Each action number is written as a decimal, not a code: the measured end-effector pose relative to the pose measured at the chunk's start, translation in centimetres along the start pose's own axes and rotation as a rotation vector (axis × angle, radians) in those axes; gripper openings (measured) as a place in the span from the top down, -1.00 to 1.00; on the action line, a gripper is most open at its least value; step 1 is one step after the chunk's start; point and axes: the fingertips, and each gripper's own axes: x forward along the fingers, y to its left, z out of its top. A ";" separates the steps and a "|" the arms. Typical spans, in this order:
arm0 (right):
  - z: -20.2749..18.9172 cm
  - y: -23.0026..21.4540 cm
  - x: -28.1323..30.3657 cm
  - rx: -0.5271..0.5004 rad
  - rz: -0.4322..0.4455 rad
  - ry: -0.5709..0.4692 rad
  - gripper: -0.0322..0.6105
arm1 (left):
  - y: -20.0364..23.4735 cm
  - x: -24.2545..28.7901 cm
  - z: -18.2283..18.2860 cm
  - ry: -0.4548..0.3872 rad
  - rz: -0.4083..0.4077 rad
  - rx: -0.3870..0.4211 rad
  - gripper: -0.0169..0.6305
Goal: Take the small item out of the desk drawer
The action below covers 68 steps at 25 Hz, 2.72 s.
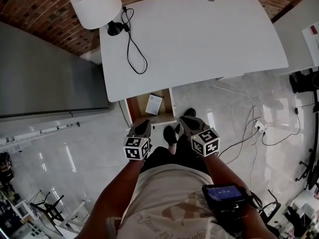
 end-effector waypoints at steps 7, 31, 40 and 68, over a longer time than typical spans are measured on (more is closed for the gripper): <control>-1.5 -1.1 0.9 0.041 -0.015 0.013 0.88 | 0.9 1.7 -1.5 0.055 0.002 0.018 0.92; -5.8 -4.2 2.8 0.129 -0.042 0.015 0.88 | 2.8 8.3 -6.2 0.234 0.015 0.039 0.06; -5.8 -5.5 4.1 0.126 -0.053 0.010 0.88 | 3.8 10.6 -7.1 0.273 0.039 0.079 -0.08; -9.9 -9.5 5.9 0.162 -0.034 0.038 0.88 | 6.1 18.0 -9.5 0.378 0.089 0.118 -0.11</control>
